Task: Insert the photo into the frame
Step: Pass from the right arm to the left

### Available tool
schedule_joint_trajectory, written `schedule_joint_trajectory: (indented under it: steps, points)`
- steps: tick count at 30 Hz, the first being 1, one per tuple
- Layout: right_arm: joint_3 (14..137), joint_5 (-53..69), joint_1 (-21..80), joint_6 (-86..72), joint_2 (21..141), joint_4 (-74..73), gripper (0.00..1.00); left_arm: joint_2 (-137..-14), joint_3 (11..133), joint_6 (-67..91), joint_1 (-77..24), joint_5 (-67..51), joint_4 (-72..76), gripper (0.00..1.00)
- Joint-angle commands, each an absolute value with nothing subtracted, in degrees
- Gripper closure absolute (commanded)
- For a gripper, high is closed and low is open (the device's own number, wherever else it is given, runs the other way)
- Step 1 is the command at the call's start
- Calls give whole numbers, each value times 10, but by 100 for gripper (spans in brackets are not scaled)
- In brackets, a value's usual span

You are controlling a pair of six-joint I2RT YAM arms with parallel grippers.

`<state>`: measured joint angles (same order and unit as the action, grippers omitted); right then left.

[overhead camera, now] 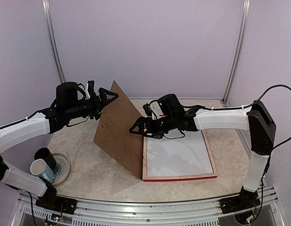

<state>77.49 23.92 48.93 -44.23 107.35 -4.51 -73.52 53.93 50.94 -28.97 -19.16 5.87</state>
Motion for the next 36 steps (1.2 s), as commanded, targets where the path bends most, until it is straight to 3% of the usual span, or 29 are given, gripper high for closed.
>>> schedule_joint_trajectory:
  steps: [1, 12, 20, 23, 36]
  points:
    - [769, 230, 485, -440, 1060, -47, 1, -728, 554, 497, -289, -200, 57, 1]
    - [769, 212, 483, -429, 1050, -74, 1, -722, 569, 465, -281, -178, -39, 12]
    - [772, 206, 483, -418, 1045, -90, 1, -717, 572, 455, -277, -190, -60, 36]
    - [770, 202, 483, -415, 1042, -94, 1, -712, 571, 457, -274, -190, -64, 37]
    - [743, 184, 481, -402, 1013, -106, 1, -706, 562, 464, -265, -219, -63, 60]
